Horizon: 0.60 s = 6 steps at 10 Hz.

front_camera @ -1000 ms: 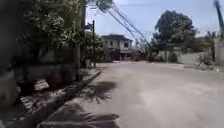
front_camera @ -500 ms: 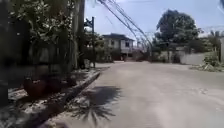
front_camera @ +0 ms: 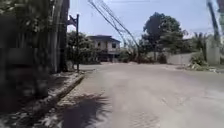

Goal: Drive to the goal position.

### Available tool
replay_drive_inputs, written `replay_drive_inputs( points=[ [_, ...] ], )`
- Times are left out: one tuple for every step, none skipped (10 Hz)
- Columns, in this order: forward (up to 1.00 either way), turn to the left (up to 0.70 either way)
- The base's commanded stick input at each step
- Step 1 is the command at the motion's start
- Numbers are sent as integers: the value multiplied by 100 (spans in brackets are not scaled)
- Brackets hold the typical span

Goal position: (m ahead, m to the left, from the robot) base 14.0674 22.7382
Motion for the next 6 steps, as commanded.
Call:
replay_drive_inputs(
  points=[
    [100,0],
    [100,0],
    [100,0],
    [100,0],
    [100,0],
    [100,0]
  ],
)
